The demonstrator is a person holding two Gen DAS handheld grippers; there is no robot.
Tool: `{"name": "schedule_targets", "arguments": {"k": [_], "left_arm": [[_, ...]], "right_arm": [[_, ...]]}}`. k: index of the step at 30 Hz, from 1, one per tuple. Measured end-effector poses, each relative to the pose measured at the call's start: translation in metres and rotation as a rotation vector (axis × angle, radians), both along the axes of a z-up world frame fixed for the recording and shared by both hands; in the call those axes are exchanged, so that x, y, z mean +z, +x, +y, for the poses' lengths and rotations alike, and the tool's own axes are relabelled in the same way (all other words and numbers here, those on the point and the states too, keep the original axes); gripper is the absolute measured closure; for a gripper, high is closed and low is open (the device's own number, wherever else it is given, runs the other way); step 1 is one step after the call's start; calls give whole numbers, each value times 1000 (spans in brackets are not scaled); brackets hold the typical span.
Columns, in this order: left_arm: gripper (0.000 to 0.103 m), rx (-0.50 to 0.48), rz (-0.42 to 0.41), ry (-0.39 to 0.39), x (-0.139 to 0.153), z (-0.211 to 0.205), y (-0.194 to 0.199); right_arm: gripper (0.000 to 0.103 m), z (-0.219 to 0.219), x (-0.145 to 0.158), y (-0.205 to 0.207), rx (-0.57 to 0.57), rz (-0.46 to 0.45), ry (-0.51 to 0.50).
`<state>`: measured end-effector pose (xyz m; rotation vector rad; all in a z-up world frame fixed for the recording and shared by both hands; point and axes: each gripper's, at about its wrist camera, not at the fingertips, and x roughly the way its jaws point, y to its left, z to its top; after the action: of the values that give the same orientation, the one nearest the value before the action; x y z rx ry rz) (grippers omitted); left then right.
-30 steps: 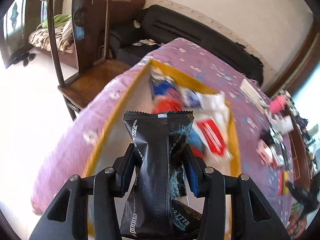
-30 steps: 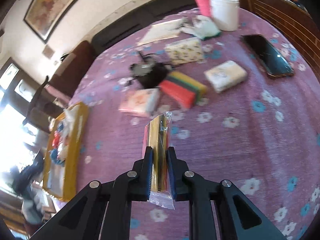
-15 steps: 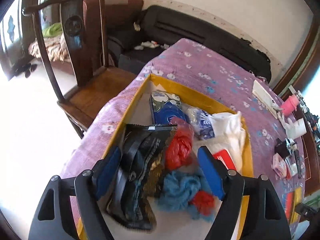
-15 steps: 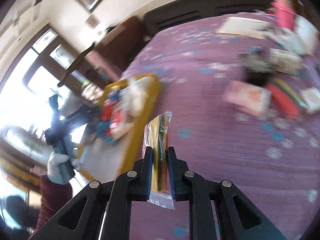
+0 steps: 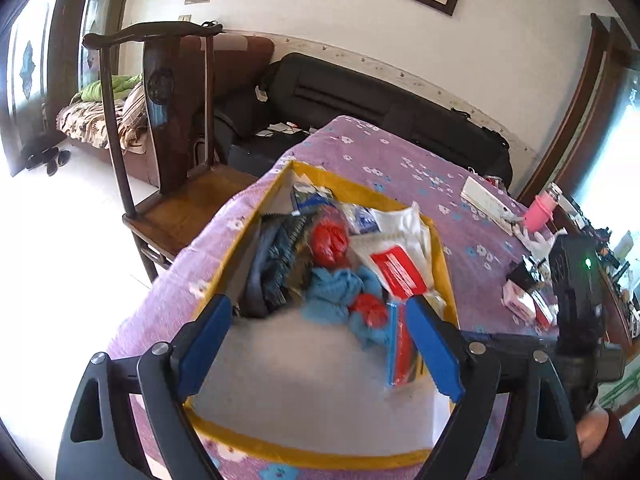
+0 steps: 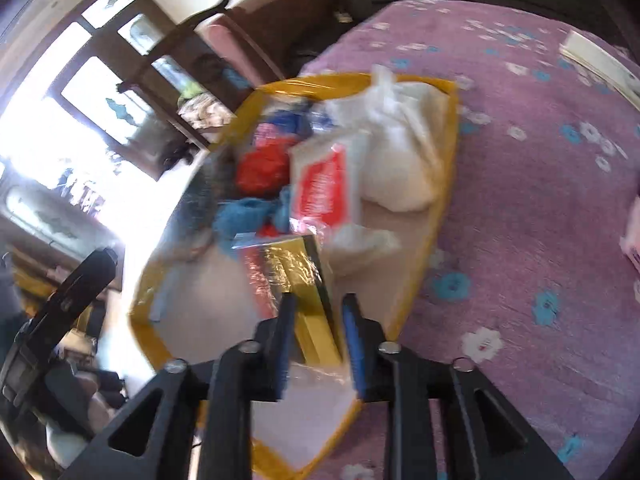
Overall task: Organize soft objects
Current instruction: 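Drop black packet and sponge pack into the yellow tray, opening both grippers, then move both tools back over the table toward the remaining items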
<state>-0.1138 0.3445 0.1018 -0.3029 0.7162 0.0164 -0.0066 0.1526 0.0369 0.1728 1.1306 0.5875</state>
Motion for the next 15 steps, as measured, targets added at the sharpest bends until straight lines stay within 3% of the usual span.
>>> {"name": "schedule_targets", "arguments": {"k": [1,3,5,8,12,15], "left_arm": [[15,-4,-7,-1,-1,-4,-3],[15,-6,-24,15,-1,-15,-9],[15,-16,-54,29,0,-30,-15],[15,-48,-91,18,0,-53,-25],[15,-99,-109,-12,-2,-86,-40],[15,-140,-123,6,2,-104,-54]], "right_arm": [[62,-8,2,-2,-9,8,36],[58,-27,11,-7,-44,-8,85],[36,-46,23,-12,-86,-53,76],[28,-78,37,-21,-164,-129,13],[28,-121,46,-16,-244,-147,-158],[28,-148,62,-11,-312,-265,-506]]}}
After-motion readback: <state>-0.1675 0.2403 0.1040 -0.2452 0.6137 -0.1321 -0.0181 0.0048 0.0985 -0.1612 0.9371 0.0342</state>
